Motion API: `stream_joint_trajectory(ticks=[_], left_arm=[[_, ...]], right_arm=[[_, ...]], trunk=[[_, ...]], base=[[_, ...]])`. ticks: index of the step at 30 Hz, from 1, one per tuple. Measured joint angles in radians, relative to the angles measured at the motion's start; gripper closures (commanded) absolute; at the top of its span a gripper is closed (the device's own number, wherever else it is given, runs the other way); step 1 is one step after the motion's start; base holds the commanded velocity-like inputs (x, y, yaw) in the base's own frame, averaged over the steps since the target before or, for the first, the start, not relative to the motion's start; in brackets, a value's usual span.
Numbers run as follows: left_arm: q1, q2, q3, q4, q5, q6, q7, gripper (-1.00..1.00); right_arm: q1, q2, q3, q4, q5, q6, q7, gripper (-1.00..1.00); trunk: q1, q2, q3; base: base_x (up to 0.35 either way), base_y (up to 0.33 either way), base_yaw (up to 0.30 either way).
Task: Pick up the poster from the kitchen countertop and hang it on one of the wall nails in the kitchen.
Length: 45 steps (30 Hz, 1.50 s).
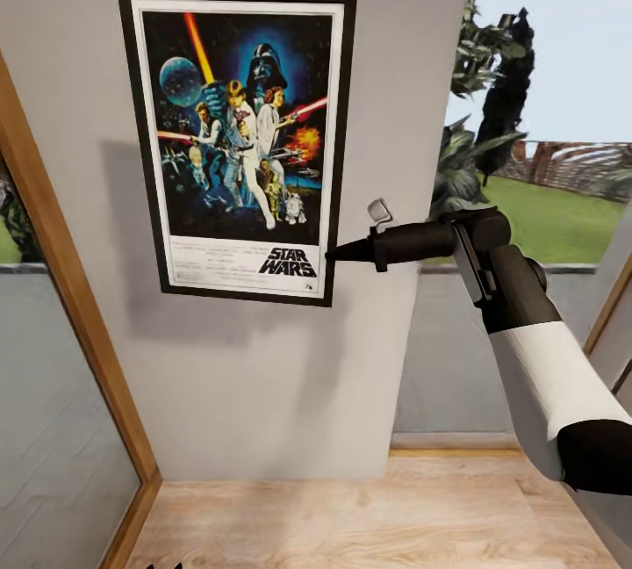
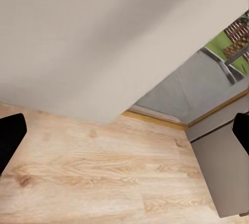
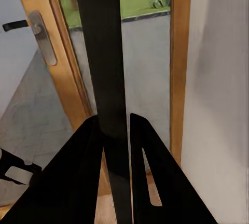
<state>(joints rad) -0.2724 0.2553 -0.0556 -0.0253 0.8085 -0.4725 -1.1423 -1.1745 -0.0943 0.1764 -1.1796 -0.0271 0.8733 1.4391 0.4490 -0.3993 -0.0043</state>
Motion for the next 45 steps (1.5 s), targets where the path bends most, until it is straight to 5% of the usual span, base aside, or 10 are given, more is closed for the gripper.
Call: stream_joint_trajectory(ticks=[16,45], left_arm=[[0.000,0.001,0.000,0.000,0.000,0.000,0.000,-1.00],[0.000,0.001,0.000,0.000,0.000,0.000,0.000,-1.00]], right_arm=[[0.000,0.000,0.000,0.000,0.000,0.000,0.000,1.00],[0.000,0.000,0.000,0.000,0.000,0.000,-0.001,1.00]], trunk=[[0.000,0.000,0.000],[0.001,0.000,0.000]], base=[[0.327,0.000,0.000],[0.073,0.000,0.000]])
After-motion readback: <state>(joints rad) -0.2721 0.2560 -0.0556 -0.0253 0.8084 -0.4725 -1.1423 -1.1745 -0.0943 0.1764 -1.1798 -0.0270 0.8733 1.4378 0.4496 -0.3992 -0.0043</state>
